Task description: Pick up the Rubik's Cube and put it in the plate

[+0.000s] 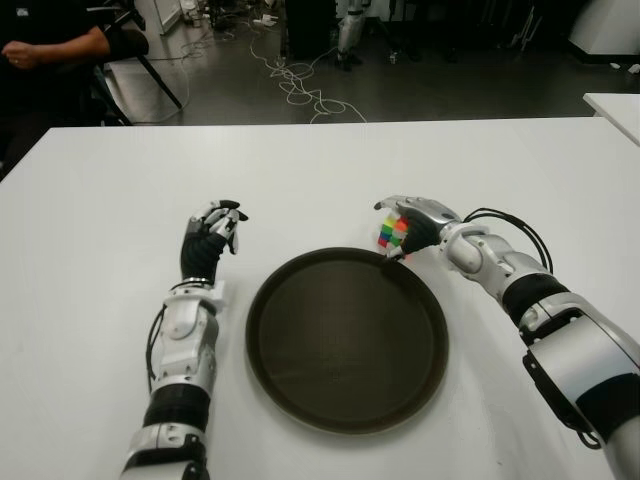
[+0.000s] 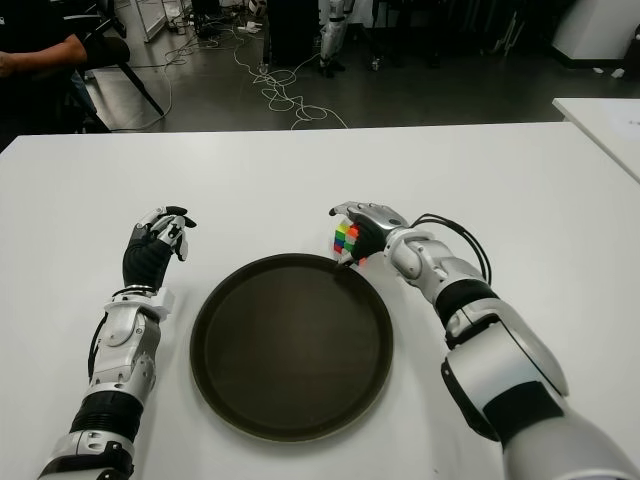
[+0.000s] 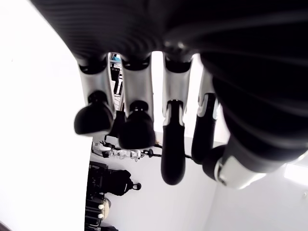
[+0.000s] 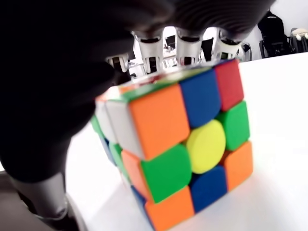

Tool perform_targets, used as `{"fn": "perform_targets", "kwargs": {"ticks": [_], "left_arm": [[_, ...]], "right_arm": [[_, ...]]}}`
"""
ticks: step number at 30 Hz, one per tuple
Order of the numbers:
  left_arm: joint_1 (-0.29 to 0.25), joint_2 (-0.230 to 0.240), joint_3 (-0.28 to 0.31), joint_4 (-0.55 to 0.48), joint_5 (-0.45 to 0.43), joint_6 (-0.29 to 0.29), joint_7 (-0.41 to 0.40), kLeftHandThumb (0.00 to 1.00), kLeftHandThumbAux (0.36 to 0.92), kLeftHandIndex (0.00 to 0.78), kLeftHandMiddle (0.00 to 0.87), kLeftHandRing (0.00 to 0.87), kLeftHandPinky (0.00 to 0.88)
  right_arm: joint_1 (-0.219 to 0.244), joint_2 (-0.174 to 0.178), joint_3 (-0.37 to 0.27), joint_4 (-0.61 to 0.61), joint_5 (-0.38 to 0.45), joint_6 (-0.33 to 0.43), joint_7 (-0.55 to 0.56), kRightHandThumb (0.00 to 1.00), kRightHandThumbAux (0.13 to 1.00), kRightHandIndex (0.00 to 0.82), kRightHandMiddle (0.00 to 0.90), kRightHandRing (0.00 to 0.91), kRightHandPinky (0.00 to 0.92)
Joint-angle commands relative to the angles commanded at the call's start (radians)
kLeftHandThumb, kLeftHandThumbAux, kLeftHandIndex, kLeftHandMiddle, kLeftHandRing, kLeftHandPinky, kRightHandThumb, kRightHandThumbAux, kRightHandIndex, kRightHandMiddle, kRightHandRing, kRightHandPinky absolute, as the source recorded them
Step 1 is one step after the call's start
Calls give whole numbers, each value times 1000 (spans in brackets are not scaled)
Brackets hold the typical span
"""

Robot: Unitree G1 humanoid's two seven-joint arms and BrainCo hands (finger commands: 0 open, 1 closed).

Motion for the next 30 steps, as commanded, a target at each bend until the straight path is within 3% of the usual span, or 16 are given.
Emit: {"fn": "perform_targets", "kwargs": {"ticks": [13, 30], "left_arm": [[1, -2, 0, -4, -6, -2, -6, 856, 661, 421, 531, 791, 806], [-2, 1, 1, 17, -2, -21, -11, 855, 662, 421, 529, 786, 802]], "right_arm": [[3, -12, -24, 4, 13, -16, -61, 0, 711, 169, 166, 168, 161], [-12, -29, -52, 7, 18, 40, -52, 0, 681, 138, 135, 130, 112]]}}
